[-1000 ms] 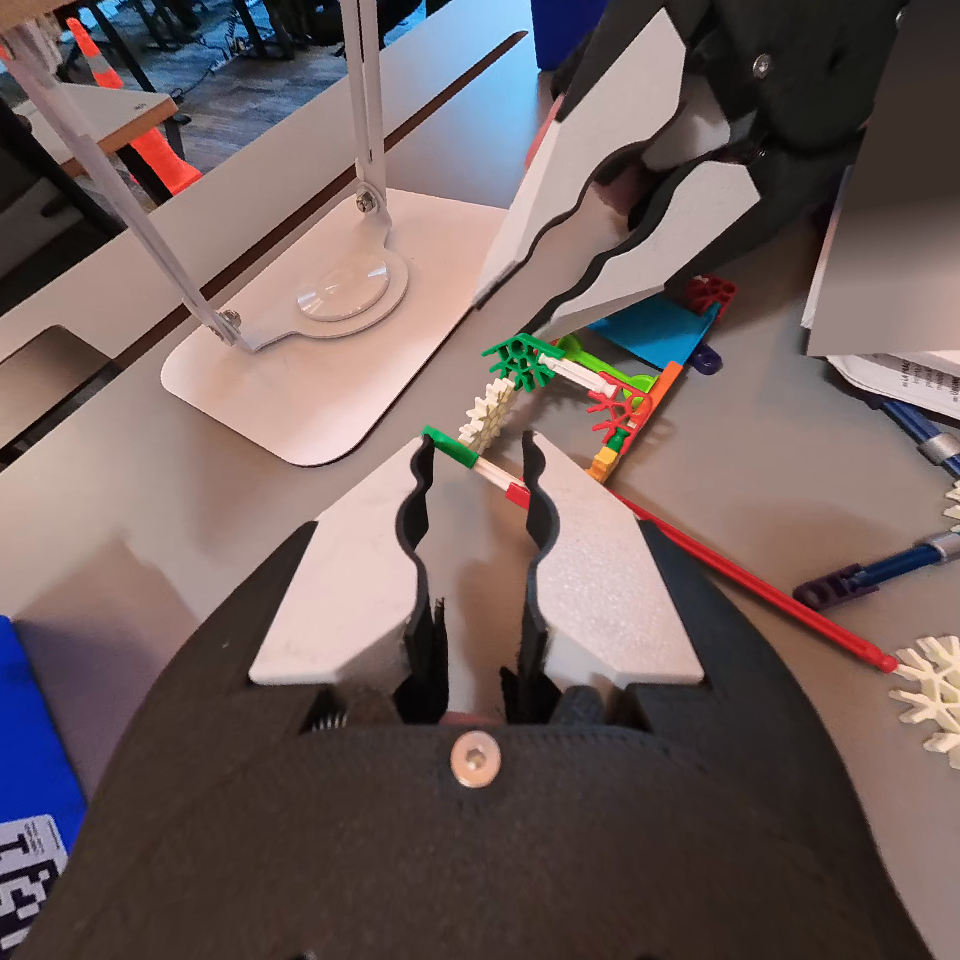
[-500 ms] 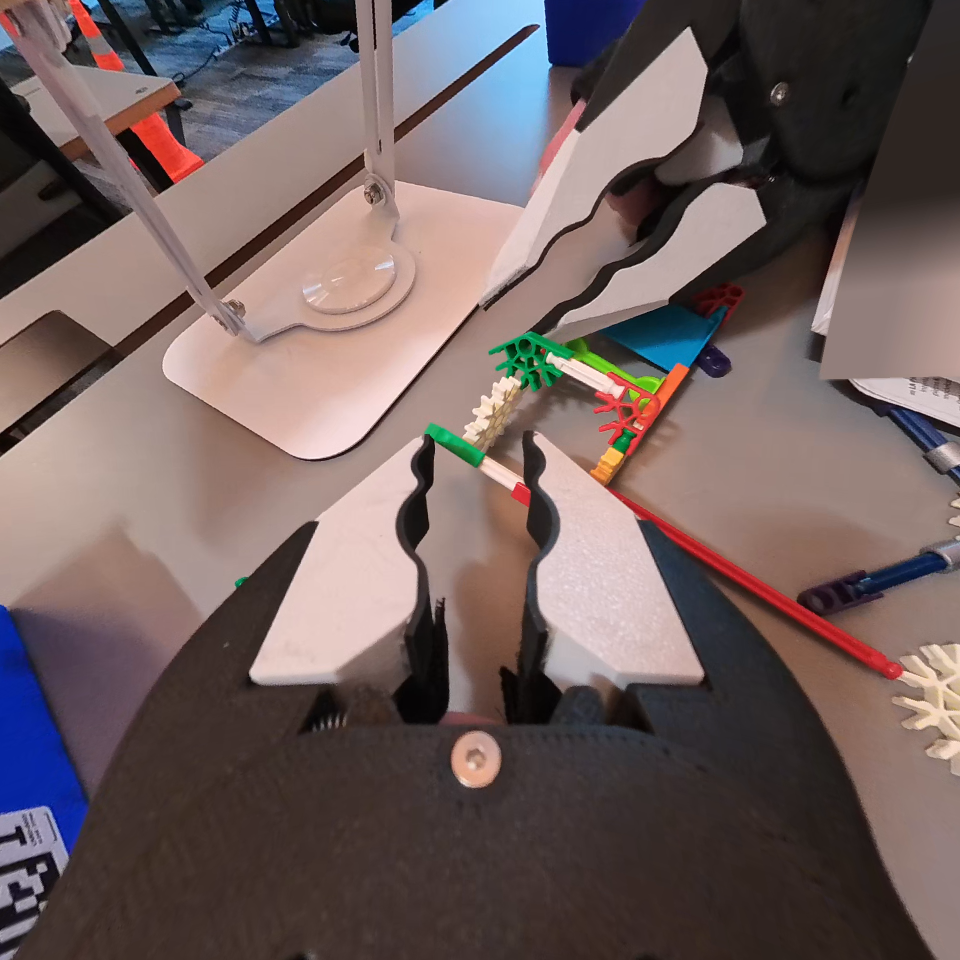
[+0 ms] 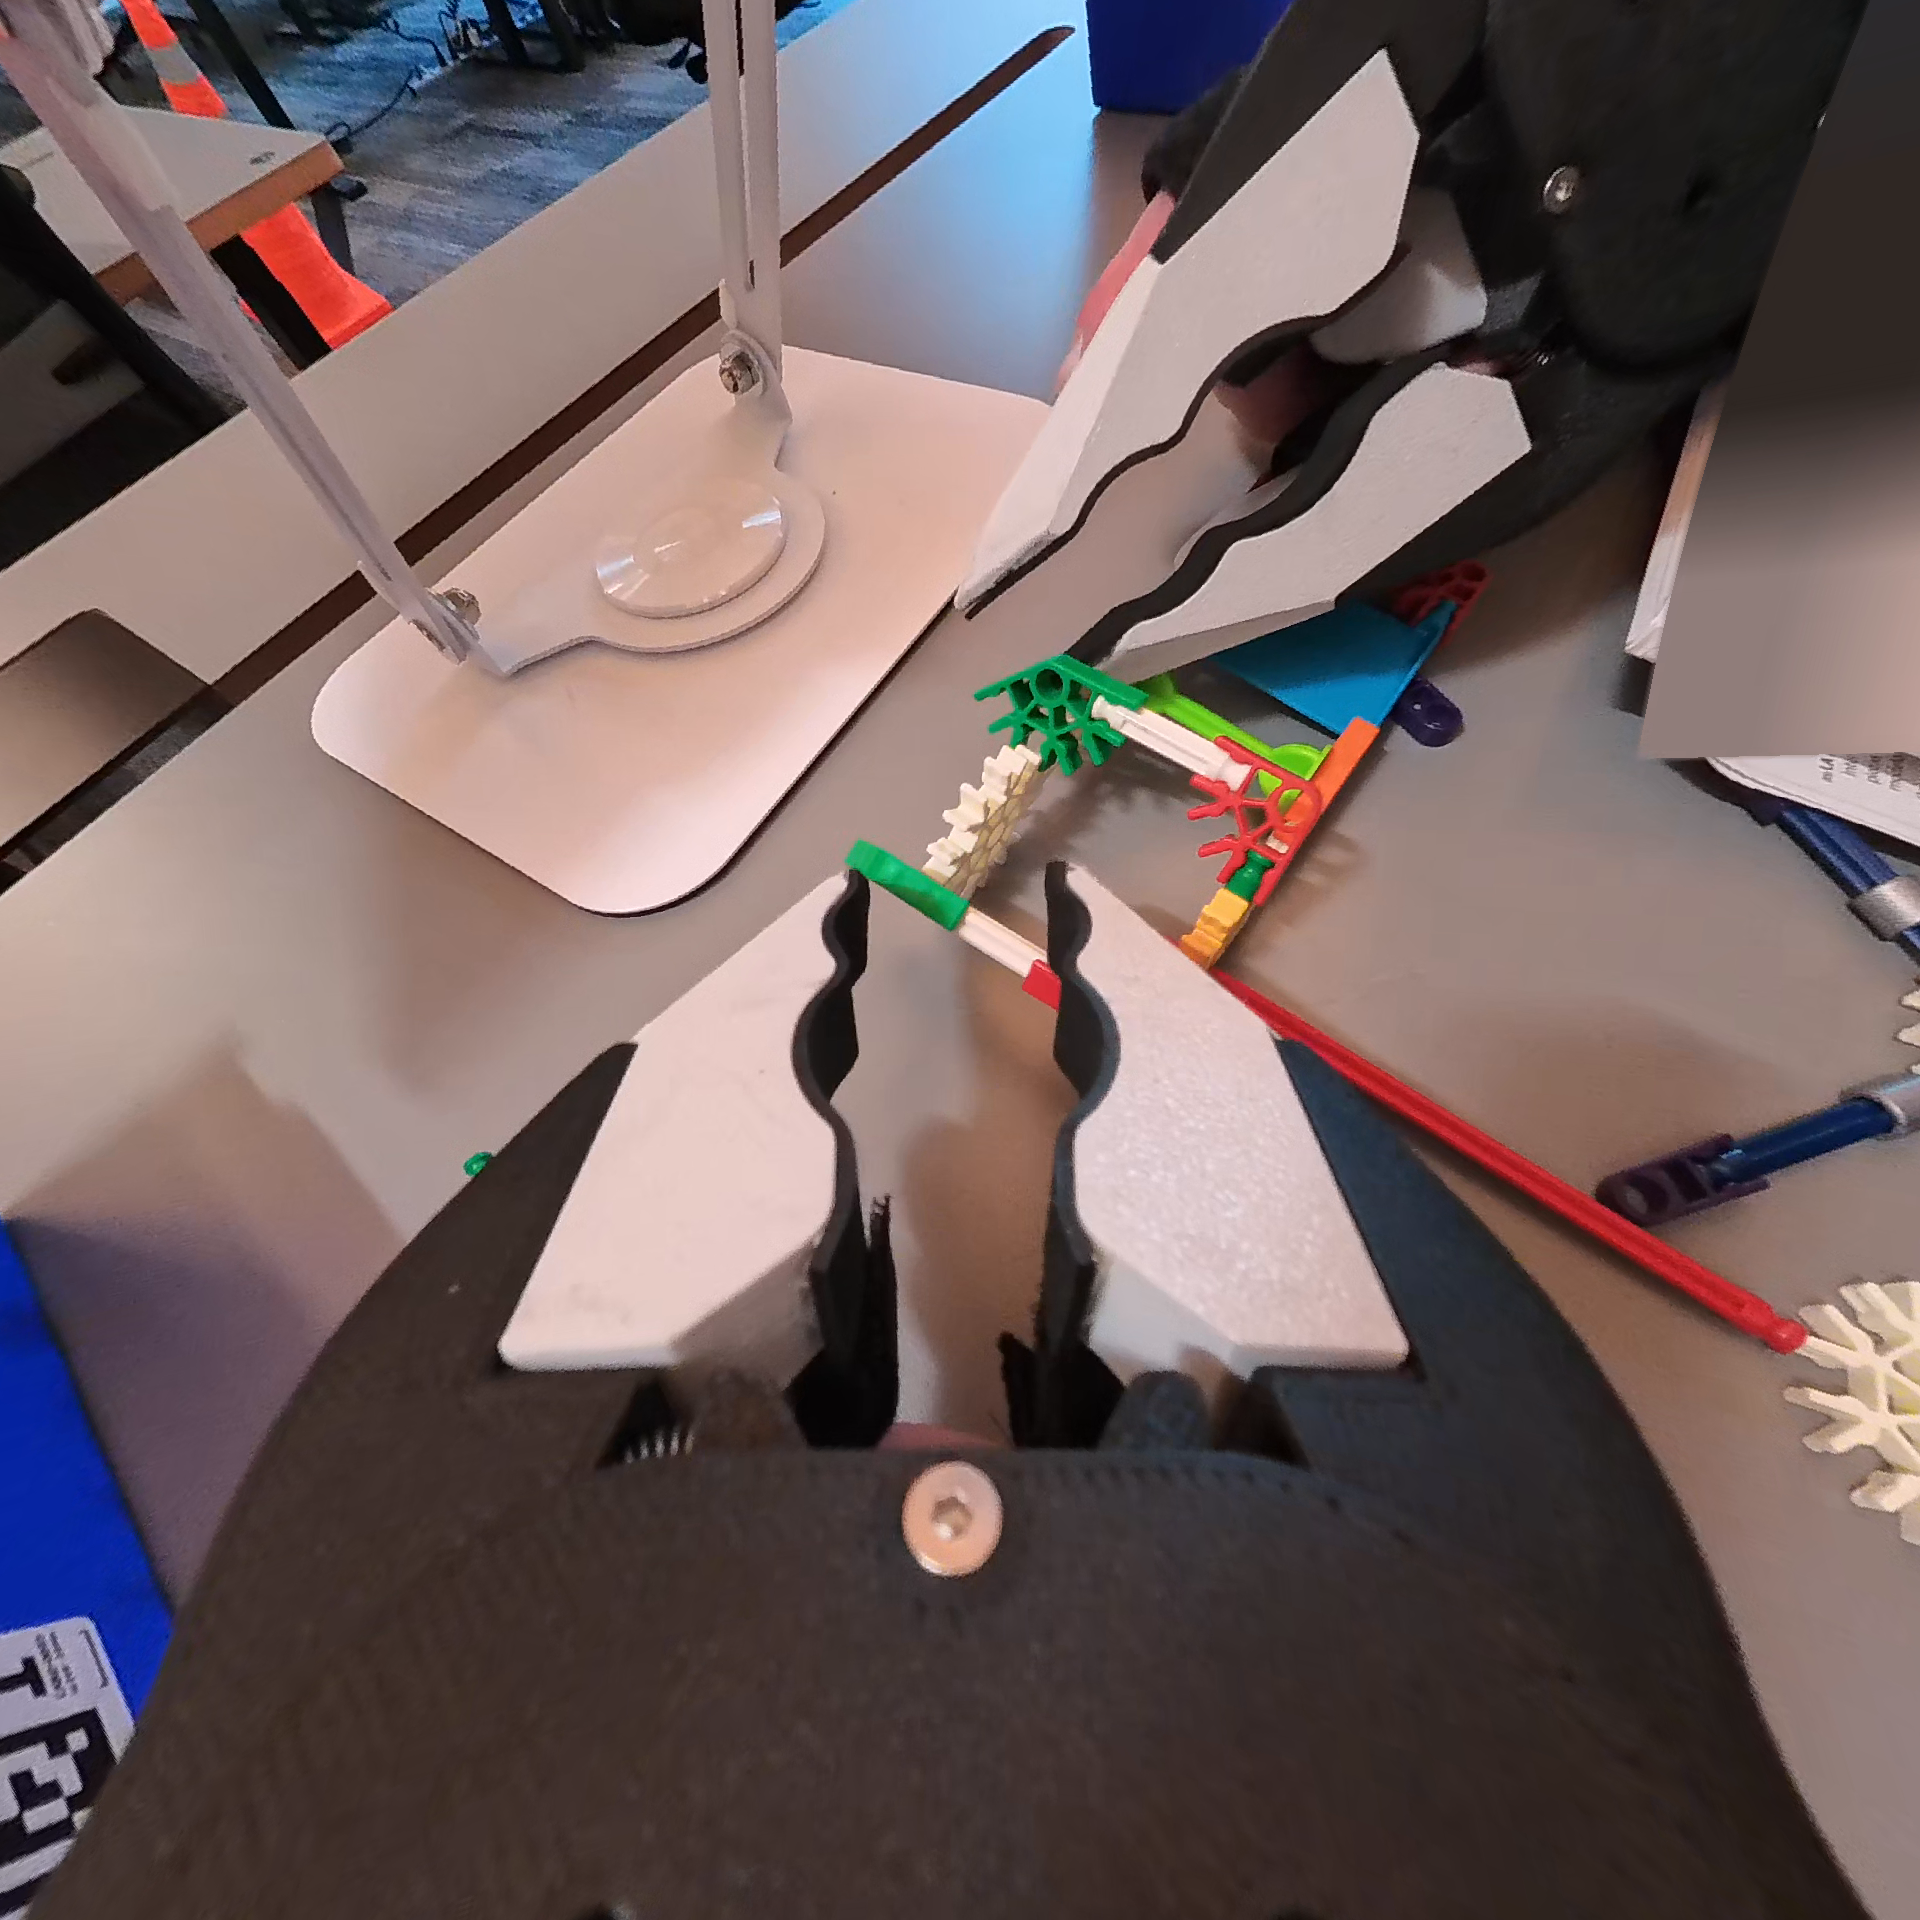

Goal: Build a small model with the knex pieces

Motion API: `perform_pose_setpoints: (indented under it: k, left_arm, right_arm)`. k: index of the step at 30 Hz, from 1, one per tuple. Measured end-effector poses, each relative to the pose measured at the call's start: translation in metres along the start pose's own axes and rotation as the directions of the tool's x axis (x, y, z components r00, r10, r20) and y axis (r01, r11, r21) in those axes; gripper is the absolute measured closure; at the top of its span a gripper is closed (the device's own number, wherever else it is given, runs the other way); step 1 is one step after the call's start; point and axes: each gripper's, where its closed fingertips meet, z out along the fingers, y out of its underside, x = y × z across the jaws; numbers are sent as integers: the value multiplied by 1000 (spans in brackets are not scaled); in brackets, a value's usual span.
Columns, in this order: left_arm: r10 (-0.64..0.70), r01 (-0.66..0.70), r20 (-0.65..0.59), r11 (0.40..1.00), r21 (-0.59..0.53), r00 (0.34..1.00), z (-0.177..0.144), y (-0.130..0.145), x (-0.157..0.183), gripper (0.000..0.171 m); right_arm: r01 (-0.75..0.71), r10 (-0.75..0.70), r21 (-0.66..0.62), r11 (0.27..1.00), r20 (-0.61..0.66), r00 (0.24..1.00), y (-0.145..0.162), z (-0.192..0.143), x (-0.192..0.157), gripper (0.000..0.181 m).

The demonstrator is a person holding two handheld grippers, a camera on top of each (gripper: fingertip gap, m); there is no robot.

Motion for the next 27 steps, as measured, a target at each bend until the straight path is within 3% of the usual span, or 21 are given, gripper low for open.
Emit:
perform_pose_setpoints:
  k: [27]
  left_arm:
    - [0, 0, -2, 1000, -11, 1000, 1, 2, 0, 139]
  right_arm:
    - [4, -4, -4, 1000, 3, 1000, 2, 1, 0, 163]
